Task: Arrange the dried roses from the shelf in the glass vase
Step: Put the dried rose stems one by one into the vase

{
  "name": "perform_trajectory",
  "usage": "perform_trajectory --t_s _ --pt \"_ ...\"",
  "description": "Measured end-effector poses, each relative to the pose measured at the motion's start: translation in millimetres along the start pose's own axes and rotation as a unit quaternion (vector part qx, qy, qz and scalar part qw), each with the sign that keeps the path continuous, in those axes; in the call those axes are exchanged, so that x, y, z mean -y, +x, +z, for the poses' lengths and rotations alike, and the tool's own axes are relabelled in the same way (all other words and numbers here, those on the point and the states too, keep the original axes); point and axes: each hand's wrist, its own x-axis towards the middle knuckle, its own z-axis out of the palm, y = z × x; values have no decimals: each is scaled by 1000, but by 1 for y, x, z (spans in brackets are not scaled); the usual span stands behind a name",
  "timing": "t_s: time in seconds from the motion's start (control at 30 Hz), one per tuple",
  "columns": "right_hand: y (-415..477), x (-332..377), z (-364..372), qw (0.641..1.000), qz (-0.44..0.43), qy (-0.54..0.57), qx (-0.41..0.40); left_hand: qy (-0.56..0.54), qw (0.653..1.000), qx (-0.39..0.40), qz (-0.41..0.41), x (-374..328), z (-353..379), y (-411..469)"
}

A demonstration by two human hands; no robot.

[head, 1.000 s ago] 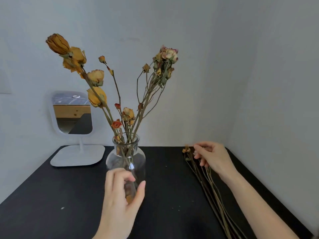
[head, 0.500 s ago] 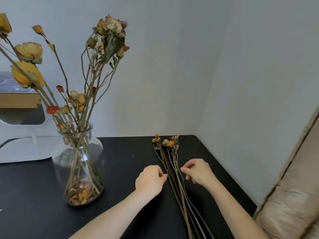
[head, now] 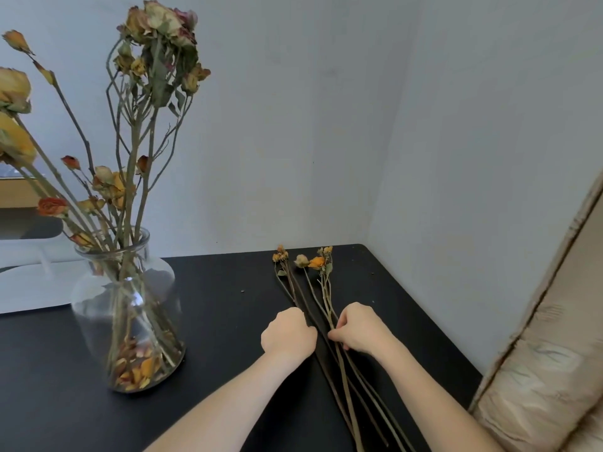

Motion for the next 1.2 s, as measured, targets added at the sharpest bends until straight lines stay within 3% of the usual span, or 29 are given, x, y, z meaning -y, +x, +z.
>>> perform_trajectory --t_s 0.27,0.73,1.03,1.2 --pt "4 -2 0 1000 4 9 -6 -62 997 -6 -42 7 -12 -1" --pt "1 -4 -17 994 -31 73 -72 -226 972 -53 -39 21 -36 4" --pt "1 0 -16 993 -24 84 -79 -211 973 -87 -6 24 -40 -1" --pt "3 -7 -14 996 13 30 -89 -218 973 -74 -14 29 -41 -5"
